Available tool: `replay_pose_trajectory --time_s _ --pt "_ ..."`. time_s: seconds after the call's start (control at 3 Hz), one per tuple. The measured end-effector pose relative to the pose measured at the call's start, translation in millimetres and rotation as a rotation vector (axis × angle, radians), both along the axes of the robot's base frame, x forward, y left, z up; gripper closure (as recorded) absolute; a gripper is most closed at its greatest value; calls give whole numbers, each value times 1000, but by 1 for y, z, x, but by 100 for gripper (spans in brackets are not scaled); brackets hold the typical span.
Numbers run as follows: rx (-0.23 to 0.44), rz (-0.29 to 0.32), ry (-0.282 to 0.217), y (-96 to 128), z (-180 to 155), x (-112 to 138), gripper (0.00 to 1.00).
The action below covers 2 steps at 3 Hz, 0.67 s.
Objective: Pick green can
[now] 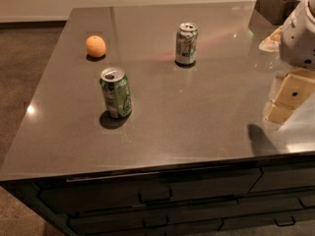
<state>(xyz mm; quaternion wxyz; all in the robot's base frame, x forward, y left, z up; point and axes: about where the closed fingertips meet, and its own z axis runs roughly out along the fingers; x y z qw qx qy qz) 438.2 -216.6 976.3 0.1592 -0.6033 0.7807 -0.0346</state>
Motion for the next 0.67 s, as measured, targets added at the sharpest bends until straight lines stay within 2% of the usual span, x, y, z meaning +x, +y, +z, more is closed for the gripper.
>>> replay_pose_trajectory --time_s 0.33,0.67 --pt "0 0 0 0 0 0 0" --pt "22 14 -11 10 5 4 0"
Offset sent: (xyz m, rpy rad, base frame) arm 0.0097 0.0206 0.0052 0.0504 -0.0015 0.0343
